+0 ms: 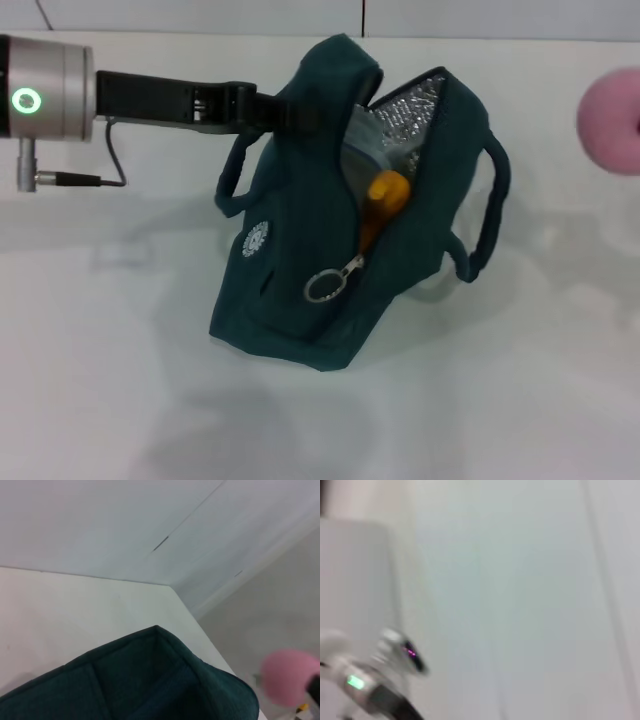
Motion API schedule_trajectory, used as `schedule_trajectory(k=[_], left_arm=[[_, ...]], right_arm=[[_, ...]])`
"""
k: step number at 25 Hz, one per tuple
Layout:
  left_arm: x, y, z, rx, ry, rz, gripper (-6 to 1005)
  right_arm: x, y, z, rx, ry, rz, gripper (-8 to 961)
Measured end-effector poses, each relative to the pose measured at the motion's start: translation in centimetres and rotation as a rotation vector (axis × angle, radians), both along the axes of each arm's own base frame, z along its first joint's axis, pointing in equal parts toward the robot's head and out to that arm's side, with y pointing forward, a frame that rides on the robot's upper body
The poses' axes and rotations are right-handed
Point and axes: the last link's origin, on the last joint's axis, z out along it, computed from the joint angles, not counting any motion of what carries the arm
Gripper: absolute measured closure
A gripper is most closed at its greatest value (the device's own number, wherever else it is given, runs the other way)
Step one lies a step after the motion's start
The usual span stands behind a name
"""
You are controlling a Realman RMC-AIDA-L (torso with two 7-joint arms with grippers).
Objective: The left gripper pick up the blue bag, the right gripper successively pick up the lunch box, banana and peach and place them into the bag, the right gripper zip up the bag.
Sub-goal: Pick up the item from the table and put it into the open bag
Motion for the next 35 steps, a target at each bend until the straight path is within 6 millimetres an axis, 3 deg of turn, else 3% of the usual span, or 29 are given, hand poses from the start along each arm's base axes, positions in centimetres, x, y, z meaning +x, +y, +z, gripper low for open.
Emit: schedule_trajectory(k=[2, 8, 14, 22, 26, 30, 35], left_arm=[[0.3, 0.0, -0.1, -0.013, -0.004, 0.001, 945], [1.2, 0.1, -0.2, -0.036, -0.009, -0.014, 944], [1.3, 0.3, -0.1, -0.03, -0.009, -0.014, 945], [1.3, 0.4, 0.0, -0.025, -0.008, -0.014, 944], [1.3, 0.4, 0.0, -0.024, -0.005, -0.016, 945], [1.2, 0.3, -0.1, -0.026, -0.003, -0.018, 945], [1.2, 0.3, -0.2, -0.027, -0.004, -0.018, 944]], right_arm=[[-1.7, 0.1, -0.5, -0.017, 0.018, 0.096, 834], [-6.2, 1.5, -4.5, -0.22, -0.008, 0.277, 857], [-8.1, 2.2, -6.8, -0.344, -0.057, 0.322, 910], [-8.1, 4.5, -8.2, -0.333, -0.138, 0.207, 922], [-7.4, 6.2, -8.3, -0.233, -0.161, 0.11, 922], [-6.9, 6.3, -8.4, -0.133, -0.128, 0.098, 922], [-7.3, 6.3, -8.9, -0.137, -0.122, 0.11, 922]])
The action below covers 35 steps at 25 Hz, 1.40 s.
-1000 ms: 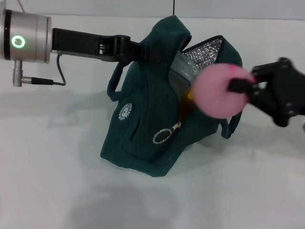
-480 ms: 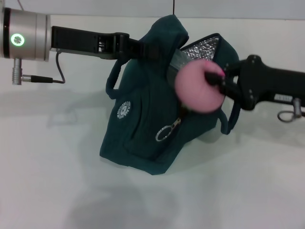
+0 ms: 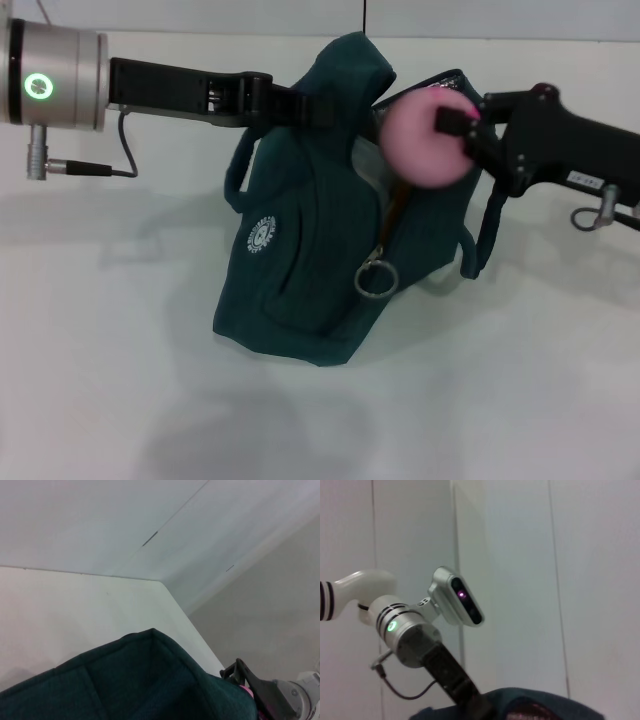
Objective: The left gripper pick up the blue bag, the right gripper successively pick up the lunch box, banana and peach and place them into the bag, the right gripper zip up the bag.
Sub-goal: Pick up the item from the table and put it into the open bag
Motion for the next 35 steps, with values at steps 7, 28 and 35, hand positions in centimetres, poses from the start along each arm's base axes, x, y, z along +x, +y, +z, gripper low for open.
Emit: schedule_trajectory(k=[7, 28, 35], left_arm=[[0.0, -0.1, -0.1, -0.002, -0.003, 0.0, 944], [0.1, -0.1, -0.3, -0.008, -0.008, 0.001, 943], [0.1, -0.2, -0.3, -0.009, -0.009, 0.004, 943]], right_arm=[[-1.1, -1.0, -1.2, -0.083, -0.028, 0.086, 922], [-1.4, -2.4, -2.8, -0.206, -0.097, 0.143, 921], [-0.5, -1.9, -3.9, -0.227, -0.179, 0.063, 921]])
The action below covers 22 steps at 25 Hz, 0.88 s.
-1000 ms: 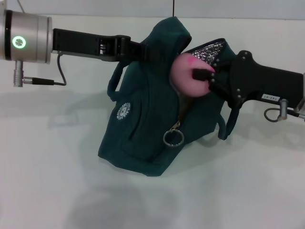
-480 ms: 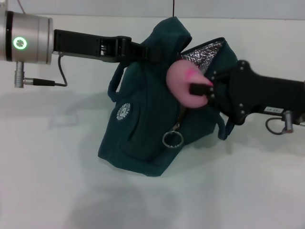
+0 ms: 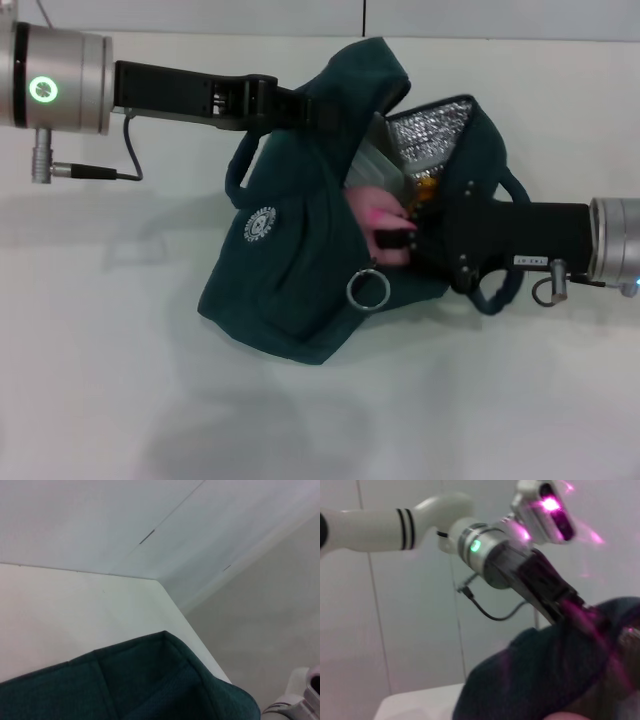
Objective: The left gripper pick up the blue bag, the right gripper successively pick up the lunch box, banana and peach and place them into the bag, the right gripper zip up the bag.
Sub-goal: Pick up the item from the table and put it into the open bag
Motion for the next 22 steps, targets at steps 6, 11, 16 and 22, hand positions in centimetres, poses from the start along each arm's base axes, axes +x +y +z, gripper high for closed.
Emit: schedule_trajectory(k=[6, 11, 16, 22], left_arm=[[0.0, 0.0, 0.0, -0.003, 0.0, 0.0, 943], [0.0, -0.1, -0.1, -0.005, 0.0, -0.001, 943], [0.1, -0.2, -0.3, -0.015, 0.004, -0.007, 943], [0.3, -0.3, -0.5, -0.027, 0.009, -0.016, 943]], right_arm=[[0.3, 0.9, 0.7, 0.073, 0.02, -0.057, 918], [-0.6, 0.7, 0.5, 0.06, 0.031, -0.019, 902], [-2.0, 0.7, -0.5, -0.009, -0.01, 0.028, 886], [-2.6, 1.9, -0.6, -0.003, -0.043, -0.013, 867]])
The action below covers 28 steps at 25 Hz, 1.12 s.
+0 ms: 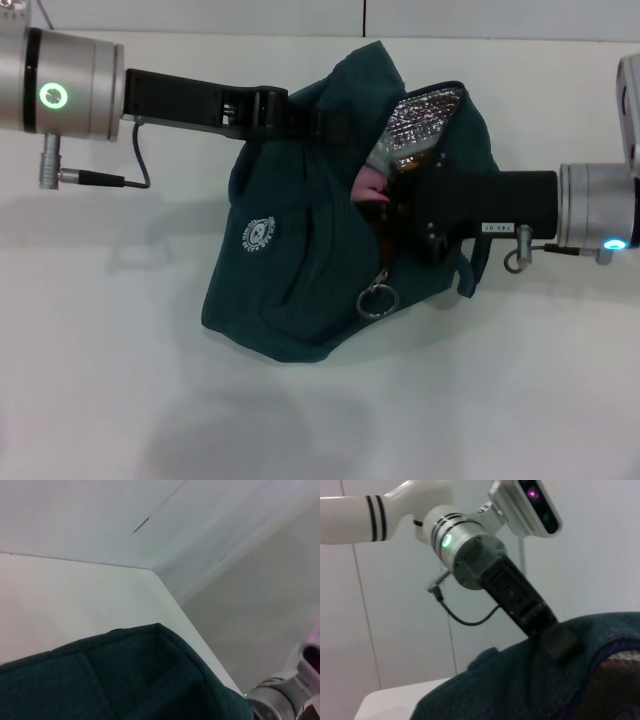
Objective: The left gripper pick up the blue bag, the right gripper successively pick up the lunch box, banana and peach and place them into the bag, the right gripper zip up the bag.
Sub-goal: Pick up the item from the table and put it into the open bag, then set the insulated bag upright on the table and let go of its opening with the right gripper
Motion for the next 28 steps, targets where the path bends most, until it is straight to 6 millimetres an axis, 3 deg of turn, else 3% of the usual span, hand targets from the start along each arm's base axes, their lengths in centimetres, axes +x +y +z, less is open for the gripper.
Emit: schedule_trajectory(k=[13, 18, 22, 28], left_arm=[[0.0, 0.0, 0.0, -0.001, 0.0, 0.0, 943], [0.0, 0.0, 0.0, 0.0, 0.001, -0.001, 942], [0.0, 0.0, 0.0, 0.001, 0.001, -0.001, 942], [-0.2, -0.1, 0.0, 0.001, 0.001, 0.0, 942]], right_arm=[[-0.2, 0.2, 0.5, 0.045, 0.008, 0.019, 825], [0.9, -0.3, 1.3, 0.075, 0.021, -0.005, 628], [1.8, -0.7, 2.4, 0.109, 0.064, -0.019, 377], [2.4, -1.1, 3.6, 0.124, 0.101, -0.015, 381]])
